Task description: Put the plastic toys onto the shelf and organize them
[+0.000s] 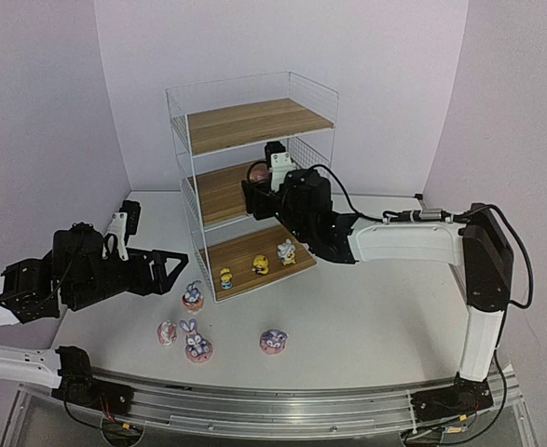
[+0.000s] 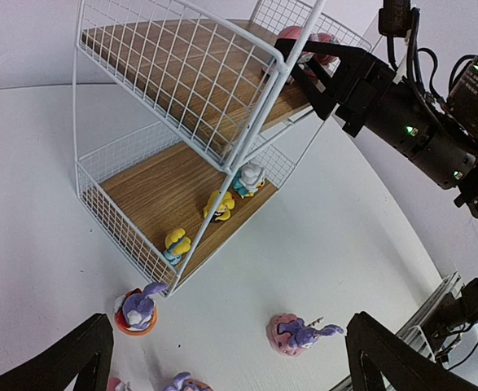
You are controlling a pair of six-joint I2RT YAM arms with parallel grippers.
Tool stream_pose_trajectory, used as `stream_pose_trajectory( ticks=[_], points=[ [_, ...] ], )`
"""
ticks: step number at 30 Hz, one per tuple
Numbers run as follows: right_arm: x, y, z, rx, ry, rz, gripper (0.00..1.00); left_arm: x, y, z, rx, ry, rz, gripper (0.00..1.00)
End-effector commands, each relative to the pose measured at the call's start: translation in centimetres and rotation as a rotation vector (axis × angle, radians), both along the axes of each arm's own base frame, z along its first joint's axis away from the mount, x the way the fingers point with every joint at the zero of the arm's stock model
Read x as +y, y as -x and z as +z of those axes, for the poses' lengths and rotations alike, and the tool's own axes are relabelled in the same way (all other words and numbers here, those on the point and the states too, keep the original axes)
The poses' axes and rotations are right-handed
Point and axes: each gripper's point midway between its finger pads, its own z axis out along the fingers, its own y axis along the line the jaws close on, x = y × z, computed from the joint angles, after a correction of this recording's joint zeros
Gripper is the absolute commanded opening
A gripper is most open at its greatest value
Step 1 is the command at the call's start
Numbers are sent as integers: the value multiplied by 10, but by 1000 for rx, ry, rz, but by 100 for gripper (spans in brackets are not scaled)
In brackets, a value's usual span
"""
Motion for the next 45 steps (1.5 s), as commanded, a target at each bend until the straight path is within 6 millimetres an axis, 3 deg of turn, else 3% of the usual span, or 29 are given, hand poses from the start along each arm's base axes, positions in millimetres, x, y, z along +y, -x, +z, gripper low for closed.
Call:
stream_pose_trajectory(
  ticks=[1,18,21,29,39,45],
  points=[
    [-6,0,20,-32,-64,-11,69,-2,-1,11,-31,17,-2,100],
    [-8,3,24,-39,-58,-3,82,-3,-2,13,-35,18,-6,100],
    [-11,4,26,-40,-62,-5,89,-4,-2,13,-36,19,-8,100],
    [-23,13,33,-41,-65,-9,94,-6,-2,15,-42,27,-18,100],
    [-35,43,41,38,-84,90,97,-9,-2,13,-38,31,-24,100],
    [-40,73,36,178,-49,207,98,-7,0,13,-34,41,-25,100]
  ],
)
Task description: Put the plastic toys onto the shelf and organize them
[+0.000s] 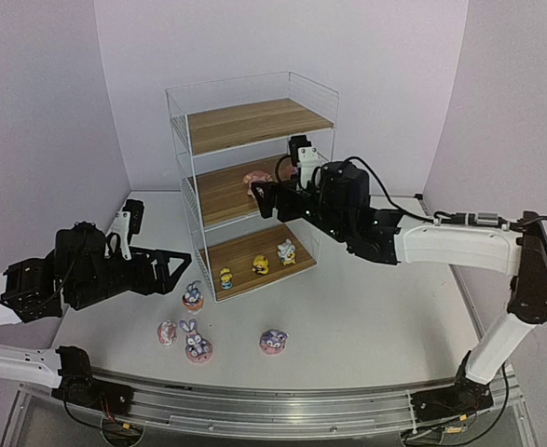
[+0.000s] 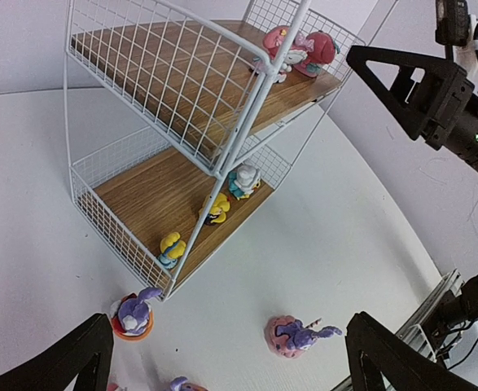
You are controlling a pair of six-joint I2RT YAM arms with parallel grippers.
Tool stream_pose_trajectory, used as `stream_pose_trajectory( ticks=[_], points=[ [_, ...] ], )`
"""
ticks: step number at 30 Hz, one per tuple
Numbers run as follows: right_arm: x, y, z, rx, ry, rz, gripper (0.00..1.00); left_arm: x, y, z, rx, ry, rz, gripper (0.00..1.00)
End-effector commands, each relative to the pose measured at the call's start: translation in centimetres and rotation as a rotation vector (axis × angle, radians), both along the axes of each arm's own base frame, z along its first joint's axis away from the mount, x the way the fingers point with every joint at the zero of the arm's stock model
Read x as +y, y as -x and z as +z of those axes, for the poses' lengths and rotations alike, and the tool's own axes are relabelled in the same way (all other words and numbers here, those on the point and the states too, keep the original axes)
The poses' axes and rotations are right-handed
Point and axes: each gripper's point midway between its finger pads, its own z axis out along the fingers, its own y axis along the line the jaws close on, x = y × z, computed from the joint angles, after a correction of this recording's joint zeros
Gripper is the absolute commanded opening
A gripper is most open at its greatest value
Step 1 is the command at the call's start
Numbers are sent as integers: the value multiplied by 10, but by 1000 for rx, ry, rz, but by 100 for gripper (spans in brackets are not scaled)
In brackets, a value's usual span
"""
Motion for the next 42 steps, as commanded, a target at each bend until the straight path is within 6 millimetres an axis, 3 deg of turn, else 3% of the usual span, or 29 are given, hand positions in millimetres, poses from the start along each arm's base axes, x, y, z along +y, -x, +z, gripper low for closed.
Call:
stream_pose_trajectory(
  ticks=[1,6,12,23,26,30,35,39,42],
  points=[
    [-11,33,15,119,-8,118,98,0,2,11,-19,46,-9,100],
    [-36,66,25,209,-31,169,98,7,5,8,-4,54,3,100],
    [-56,102,15,325,10,248,98,11,8,-1,31,45,9,100],
    [-74,147,-53,510,128,366,97,9,11,-22,94,47,10,100],
    [-76,148,-87,634,135,313,95,10,12,-32,126,47,26,100],
    [-63,155,-127,753,180,304,92,12,13,-46,165,50,46,100],
    [-28,170,-166,777,308,320,92,25,15,-64,223,69,112,100],
    [-7,171,-179,765,359,313,92,66,21,-98,387,20,341,100],
    [-6,165,-184,763,360,271,93,99,37,-121,541,-30,522,99]
  ],
)
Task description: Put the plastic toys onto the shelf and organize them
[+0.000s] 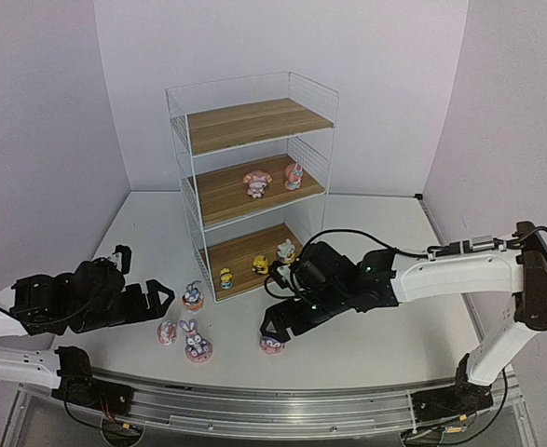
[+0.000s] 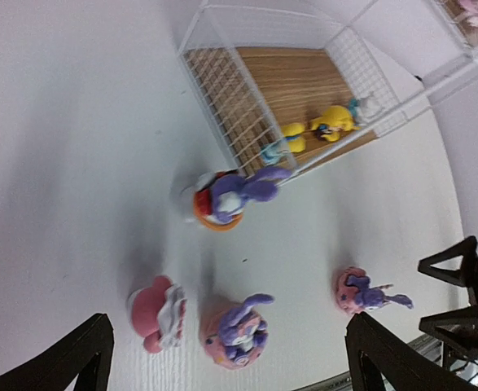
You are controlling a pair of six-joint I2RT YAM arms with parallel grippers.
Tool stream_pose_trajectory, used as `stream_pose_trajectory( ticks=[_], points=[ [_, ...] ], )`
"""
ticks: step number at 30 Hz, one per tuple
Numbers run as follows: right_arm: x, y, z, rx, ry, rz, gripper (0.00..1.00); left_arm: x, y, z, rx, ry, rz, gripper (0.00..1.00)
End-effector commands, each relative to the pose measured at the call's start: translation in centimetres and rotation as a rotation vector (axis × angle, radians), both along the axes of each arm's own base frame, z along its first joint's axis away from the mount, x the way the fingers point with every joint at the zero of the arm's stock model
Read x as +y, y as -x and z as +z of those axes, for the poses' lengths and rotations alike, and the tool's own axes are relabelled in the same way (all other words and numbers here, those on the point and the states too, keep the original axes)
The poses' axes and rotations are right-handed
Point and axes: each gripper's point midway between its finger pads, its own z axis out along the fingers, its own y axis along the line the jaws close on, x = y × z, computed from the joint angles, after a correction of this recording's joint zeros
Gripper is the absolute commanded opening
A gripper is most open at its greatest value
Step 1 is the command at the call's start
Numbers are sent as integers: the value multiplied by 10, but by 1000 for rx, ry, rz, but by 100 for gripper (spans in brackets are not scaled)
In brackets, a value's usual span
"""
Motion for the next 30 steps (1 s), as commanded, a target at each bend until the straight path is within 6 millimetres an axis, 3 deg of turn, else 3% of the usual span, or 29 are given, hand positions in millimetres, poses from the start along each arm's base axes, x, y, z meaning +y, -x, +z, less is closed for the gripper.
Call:
stream_pose_trajectory(
  ticks=[1,5,12,18,30],
  points=[
    [9,-20,23,-70,-34,-82,93,57,22,-27,227,-68,294,99],
    [-2,-29,21,-108,-11,-144,93,50,34,-42,306,-73,249,96],
    [-10,-32,26,-140,-9,-164,93,14,27,-51,283,-14,123,90],
    [-11,-31,24,-144,-2,-158,93,-3,25,-63,298,-54,55,84],
    [-16,-32,23,-155,9,-173,93,-1,3,-90,359,-78,27,70]
  ],
)
